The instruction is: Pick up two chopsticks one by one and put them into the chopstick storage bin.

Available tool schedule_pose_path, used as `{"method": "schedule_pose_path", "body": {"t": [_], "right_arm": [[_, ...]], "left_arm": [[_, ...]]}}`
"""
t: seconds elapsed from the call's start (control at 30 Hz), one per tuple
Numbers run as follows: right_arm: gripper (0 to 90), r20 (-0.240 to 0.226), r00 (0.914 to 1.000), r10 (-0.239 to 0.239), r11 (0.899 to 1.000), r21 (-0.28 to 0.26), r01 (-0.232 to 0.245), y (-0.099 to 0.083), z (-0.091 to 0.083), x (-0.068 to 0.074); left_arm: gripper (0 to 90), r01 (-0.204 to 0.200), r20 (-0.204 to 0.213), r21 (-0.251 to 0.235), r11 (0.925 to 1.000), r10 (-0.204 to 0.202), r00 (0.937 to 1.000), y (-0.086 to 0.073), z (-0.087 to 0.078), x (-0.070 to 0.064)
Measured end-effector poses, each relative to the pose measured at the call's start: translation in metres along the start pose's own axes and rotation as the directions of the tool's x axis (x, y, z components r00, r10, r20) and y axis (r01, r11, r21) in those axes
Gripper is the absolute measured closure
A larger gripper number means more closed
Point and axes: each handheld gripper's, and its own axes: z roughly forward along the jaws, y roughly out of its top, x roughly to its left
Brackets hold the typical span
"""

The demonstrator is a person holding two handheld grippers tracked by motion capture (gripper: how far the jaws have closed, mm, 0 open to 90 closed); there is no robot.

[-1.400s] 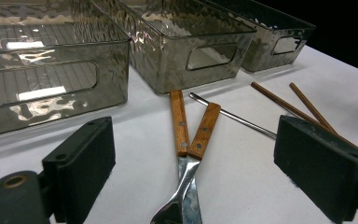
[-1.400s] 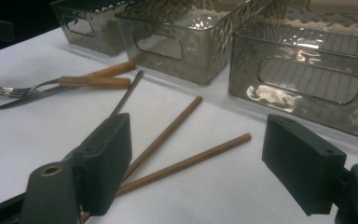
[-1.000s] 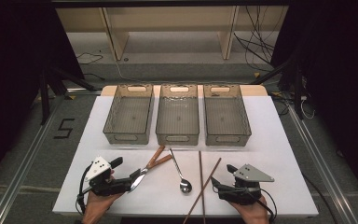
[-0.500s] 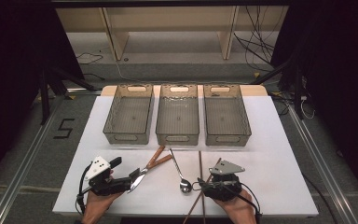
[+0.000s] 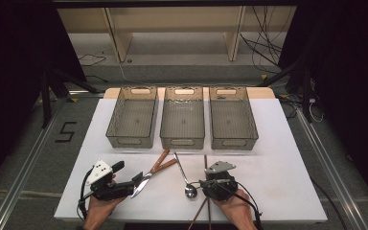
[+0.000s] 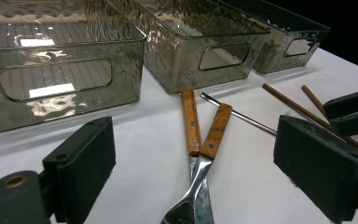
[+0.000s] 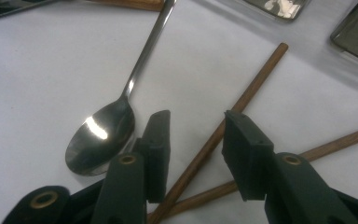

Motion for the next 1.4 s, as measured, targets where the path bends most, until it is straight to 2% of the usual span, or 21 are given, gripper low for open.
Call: {"method": "schedule_pose_path", "body": {"t": [0.1,0.13,0.3,0.33,0.6,0.87,1.1,1.2,1.4], "right_arm": [[65.0,0.019,0.9998,-0.002,1.000,0.014,0.002,0.000,0.003,0.001],[65.6,0.039,0.9992,-0.002,1.000,0.019,0.001,-0.001,0.005,0.001],[66.9,0.036,0.9993,0.011,0.999,0.038,-0.012,-0.003,0.009,0.000],[69.3,0.032,0.9995,0.006,0.999,0.033,-0.007,-0.004,0.009,0.001],[72.0,0.035,0.9994,0.000,0.999,0.034,-0.001,-0.003,0.009,0.003],[75.5,0.029,0.9992,0.027,0.999,0.031,-0.028,0.002,0.014,-0.001],[79.5,0.039,0.9992,0.013,0.999,0.040,-0.015,0.006,0.015,0.001],[79.4,0.056,0.9984,-0.014,0.998,0.055,0.011,0.008,0.016,0.004],[78.4,0.050,0.9987,0.008,0.998,0.061,-0.011,0.007,0.017,0.003]], "left_arm": [[12.4,-0.001,0.000,0.000,1.0000,0.001,1.0000,0.000,0.000,0.000],[12.4,-0.001,0.000,0.000,1.0000,0.001,1.0000,0.000,0.000,0.000],[12.4,-0.002,-0.001,0.001,1.0000,0.002,1.0000,0.000,0.000,0.000],[12.4,-0.003,-0.001,0.001,1.0000,0.003,1.0000,0.000,0.000,0.000],[12.5,-0.009,0.000,0.003,1.0000,0.009,1.0000,0.000,0.000,0.000],[12.5,-0.005,0.000,0.006,1.0000,0.005,1.0000,0.000,0.001,0.000],[12.5,-0.007,0.000,0.008,0.9999,0.007,1.0000,0.000,0.001,0.000],[12.5,-0.007,0.000,0.009,0.9999,0.007,1.0000,0.000,0.001,0.000],[12.6,-0.009,-0.003,0.009,0.9999,0.009,1.0000,0.000,0.001,0.000]]}}
